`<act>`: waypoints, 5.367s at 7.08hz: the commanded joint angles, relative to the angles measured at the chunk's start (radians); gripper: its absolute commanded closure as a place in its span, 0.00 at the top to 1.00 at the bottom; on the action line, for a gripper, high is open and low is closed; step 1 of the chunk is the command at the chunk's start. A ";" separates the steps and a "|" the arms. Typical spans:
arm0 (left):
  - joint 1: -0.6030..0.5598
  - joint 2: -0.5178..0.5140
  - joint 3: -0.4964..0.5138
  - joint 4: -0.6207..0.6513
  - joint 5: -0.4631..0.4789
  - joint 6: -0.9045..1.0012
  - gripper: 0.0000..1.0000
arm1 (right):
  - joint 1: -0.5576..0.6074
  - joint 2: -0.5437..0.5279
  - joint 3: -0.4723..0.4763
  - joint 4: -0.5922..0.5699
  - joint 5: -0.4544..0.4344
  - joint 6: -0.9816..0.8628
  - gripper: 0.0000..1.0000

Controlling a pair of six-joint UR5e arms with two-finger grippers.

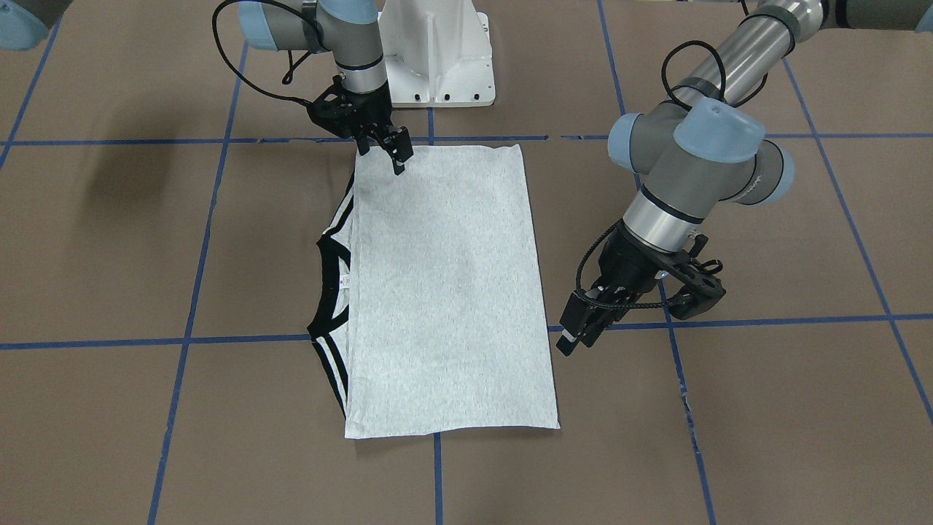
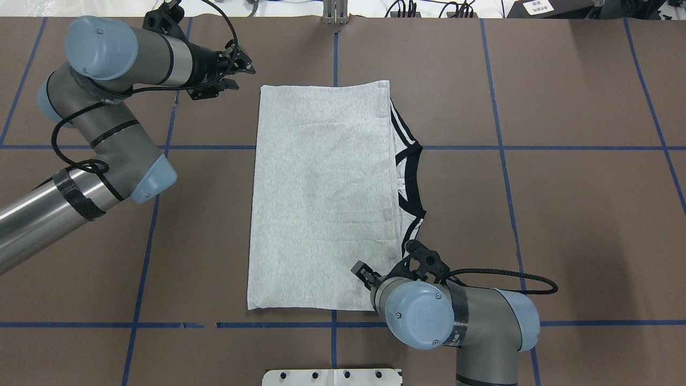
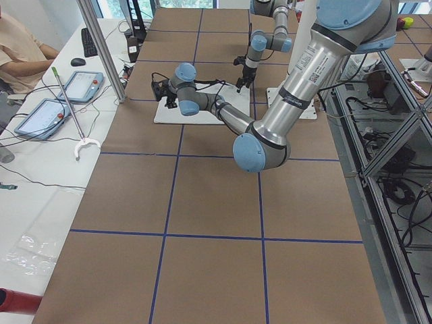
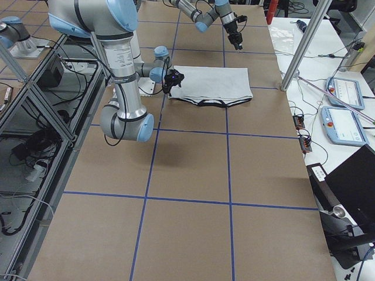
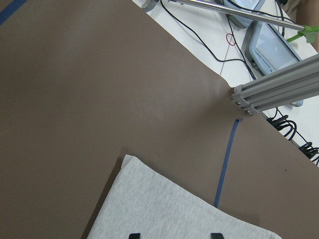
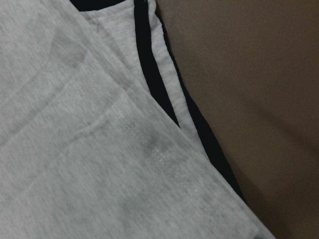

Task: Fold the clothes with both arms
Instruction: 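Move the left gripper down to the shirt's near corner beside the right gripper, then grasp the near edge of the shirt with both grippers, then lift the near edge with both grippers and fold it away from the robot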

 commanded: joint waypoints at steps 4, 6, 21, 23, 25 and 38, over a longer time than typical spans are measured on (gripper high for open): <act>0.000 0.001 0.000 0.000 0.002 -0.001 0.56 | -0.013 0.001 0.026 -0.059 0.007 -0.011 0.00; 0.000 0.002 0.000 0.000 0.003 -0.001 0.56 | 0.003 0.004 0.029 -0.059 0.025 -0.013 0.00; 0.627 0.347 -0.511 0.362 0.327 -0.488 0.68 | 0.061 -0.017 0.144 -0.060 0.136 0.021 0.00; 0.650 0.349 -0.512 0.370 0.324 -0.496 0.69 | 0.061 -0.017 0.144 -0.060 0.136 0.021 0.00; 0.663 0.347 -0.517 0.408 0.321 -0.499 0.69 | 0.061 -0.016 0.144 -0.060 0.136 0.021 0.00; 0.591 0.347 -0.859 0.445 0.220 -0.538 0.00 | 0.105 -0.028 0.400 -0.255 0.177 0.076 0.00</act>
